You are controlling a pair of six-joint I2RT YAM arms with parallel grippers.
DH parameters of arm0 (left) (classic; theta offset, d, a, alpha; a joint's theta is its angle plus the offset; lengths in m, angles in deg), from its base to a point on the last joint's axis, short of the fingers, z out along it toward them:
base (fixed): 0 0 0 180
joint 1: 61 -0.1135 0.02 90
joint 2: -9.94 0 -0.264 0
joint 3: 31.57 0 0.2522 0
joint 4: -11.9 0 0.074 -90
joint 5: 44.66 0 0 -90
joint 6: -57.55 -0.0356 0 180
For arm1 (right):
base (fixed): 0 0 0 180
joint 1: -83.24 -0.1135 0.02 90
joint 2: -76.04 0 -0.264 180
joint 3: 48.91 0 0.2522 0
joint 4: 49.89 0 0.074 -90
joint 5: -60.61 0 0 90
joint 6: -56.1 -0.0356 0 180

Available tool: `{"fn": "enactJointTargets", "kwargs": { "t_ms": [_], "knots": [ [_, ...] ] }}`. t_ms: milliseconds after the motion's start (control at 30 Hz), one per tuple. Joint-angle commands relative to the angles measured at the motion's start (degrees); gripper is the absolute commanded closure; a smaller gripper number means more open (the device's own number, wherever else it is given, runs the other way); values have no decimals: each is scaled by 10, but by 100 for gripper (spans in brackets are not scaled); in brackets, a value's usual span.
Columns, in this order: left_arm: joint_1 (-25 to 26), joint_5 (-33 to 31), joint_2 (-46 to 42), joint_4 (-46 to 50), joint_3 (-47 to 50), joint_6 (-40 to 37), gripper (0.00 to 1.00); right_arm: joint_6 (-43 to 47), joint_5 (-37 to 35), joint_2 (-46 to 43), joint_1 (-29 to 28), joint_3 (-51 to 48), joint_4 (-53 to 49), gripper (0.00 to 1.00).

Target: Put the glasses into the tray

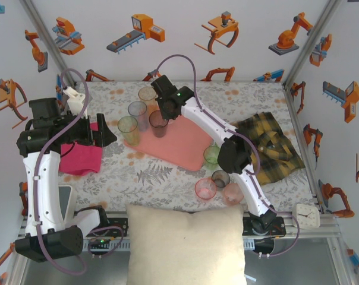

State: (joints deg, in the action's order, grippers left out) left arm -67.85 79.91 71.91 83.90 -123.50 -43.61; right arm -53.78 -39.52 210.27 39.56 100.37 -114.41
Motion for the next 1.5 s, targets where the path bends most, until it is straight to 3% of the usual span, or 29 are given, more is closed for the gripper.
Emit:
{"fn": "enactJointTargets", "kwargs": {
  "t_ms": [0,467,1067,1467],
  "knots": [
    [-4,17,-10,-8,8,9,3,0,-7,6,3,26,-8,86],
    [-5,17,-13,-9,9,9,3,0,5,8,9,34,-10,74],
    [-6,20,-13,-8,9,10,3,-22,38,13,14,39,-6,73],
    [-6,22,-13,-9,7,11,3,-20,21,-1,15,33,-12,66]
  ]
}}
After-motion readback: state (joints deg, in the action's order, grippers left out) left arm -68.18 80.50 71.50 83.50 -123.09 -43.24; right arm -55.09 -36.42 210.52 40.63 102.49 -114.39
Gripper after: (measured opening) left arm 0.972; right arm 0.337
